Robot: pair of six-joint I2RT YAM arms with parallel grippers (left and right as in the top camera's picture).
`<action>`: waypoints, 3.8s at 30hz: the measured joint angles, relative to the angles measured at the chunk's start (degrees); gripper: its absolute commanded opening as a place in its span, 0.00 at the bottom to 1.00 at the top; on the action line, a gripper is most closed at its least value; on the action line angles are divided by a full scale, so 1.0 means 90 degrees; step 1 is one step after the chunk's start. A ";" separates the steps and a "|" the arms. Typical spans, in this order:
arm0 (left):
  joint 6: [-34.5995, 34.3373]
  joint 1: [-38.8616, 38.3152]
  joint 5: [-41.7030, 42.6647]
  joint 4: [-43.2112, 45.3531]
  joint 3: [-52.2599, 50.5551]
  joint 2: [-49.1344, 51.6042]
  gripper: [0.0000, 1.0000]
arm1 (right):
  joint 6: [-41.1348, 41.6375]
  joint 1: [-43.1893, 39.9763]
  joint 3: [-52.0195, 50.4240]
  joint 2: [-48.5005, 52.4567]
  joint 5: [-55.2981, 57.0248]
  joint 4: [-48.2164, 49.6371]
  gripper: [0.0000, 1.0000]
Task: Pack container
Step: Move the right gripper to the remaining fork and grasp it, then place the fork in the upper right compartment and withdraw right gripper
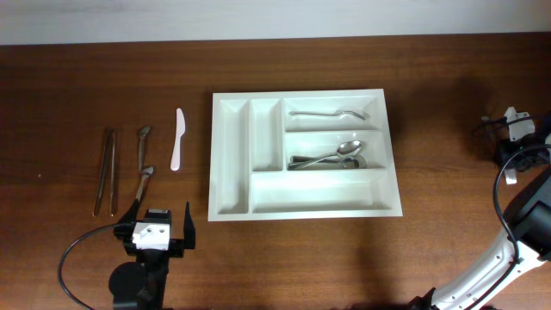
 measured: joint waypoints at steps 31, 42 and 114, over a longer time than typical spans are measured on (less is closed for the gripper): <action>0.0000 0.0000 0.0000 0.0002 0.0000 0.0000 0.99 | 0.0685 0.0257 0.0379 0.0012 0.0267 -0.0372 0.53; 0.0000 0.0000 0.0000 0.0002 0.0000 0.0000 0.99 | 0.1467 0.0087 0.0374 0.0012 0.0605 -0.0556 0.37; 0.0000 0.0000 0.0000 0.0000 0.0000 0.0000 0.99 | -0.3053 0.5299 0.3645 0.0571 -0.1809 -0.3019 0.04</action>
